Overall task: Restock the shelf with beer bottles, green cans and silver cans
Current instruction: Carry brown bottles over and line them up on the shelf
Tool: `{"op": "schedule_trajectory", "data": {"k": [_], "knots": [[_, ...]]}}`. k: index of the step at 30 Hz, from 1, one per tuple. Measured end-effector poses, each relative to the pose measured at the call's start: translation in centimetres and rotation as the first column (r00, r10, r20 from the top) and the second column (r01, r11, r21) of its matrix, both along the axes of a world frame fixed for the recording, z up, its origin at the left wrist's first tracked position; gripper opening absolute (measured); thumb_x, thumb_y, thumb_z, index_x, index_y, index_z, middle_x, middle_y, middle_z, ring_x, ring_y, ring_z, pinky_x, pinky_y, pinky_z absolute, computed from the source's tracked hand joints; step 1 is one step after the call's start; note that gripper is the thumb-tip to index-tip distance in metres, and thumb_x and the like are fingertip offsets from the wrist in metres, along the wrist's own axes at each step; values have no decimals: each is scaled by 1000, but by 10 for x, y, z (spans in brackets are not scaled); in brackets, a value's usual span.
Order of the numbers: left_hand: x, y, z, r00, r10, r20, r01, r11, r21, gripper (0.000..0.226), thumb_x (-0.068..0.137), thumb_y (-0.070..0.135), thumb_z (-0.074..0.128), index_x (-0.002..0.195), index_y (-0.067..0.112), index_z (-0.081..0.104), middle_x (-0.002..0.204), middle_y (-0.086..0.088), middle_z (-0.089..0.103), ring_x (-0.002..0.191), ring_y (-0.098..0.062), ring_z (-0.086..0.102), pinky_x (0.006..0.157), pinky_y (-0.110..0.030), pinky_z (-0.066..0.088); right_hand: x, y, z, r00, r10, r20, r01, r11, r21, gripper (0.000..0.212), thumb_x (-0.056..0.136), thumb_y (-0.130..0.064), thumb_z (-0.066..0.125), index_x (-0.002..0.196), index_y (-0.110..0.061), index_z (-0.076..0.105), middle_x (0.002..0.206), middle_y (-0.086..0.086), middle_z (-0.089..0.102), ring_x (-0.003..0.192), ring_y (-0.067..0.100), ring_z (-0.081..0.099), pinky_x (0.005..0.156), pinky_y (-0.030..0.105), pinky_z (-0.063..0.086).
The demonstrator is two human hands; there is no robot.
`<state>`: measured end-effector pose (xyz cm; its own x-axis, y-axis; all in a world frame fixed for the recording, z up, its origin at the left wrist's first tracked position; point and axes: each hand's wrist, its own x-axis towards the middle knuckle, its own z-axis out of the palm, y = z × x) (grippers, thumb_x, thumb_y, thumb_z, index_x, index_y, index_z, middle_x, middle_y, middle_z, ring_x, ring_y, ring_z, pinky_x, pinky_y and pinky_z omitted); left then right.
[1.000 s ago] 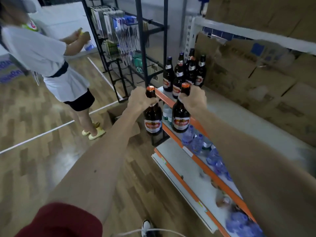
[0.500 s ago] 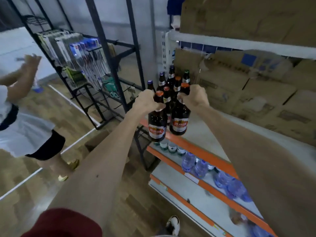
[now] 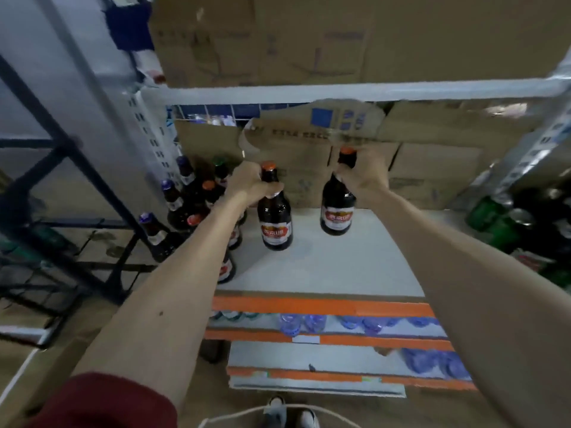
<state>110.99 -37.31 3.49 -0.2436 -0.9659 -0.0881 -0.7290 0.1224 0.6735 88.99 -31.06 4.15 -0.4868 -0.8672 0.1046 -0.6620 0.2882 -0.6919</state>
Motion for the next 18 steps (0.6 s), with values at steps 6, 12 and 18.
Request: {"op": "schedule_trajectory", "data": {"k": [6, 12, 18], "knots": [[-4, -43, -5, 998, -54, -43, 53, 998, -17, 27, 76, 29, 82, 79, 4, 72, 90, -13, 74, 90, -25, 69, 88, -38, 53, -13, -4, -5, 984, -165, -69, 167, 985, 33, 25, 89, -27, 61, 100, -5, 68, 96, 15, 69, 89, 34, 65, 77, 42, 56], [-8, -74, -8, 997, -46, -59, 46, 999, -1, 32, 79, 28, 81, 89, -1, 71, 99, -15, 71, 98, -23, 66, 85, -27, 44, -2, -32, -9, 989, -144, -18, 144, 990, 2, 19, 84, -23, 61, 89, -6, 67, 83, 12, 68, 77, 31, 66, 68, 42, 58], [7, -102, -24, 999, -8, -50, 8, 1000, -3, 74, 71, 37, 84, 124, -7, 59, 95, -4, 74, 94, -17, 69, 89, -32, 53, 24, -70, -23, 998, -56, 11, 55, 997, 59, 22, 88, -25, 63, 99, -6, 64, 88, 9, 66, 82, 27, 64, 69, 37, 54]]}}
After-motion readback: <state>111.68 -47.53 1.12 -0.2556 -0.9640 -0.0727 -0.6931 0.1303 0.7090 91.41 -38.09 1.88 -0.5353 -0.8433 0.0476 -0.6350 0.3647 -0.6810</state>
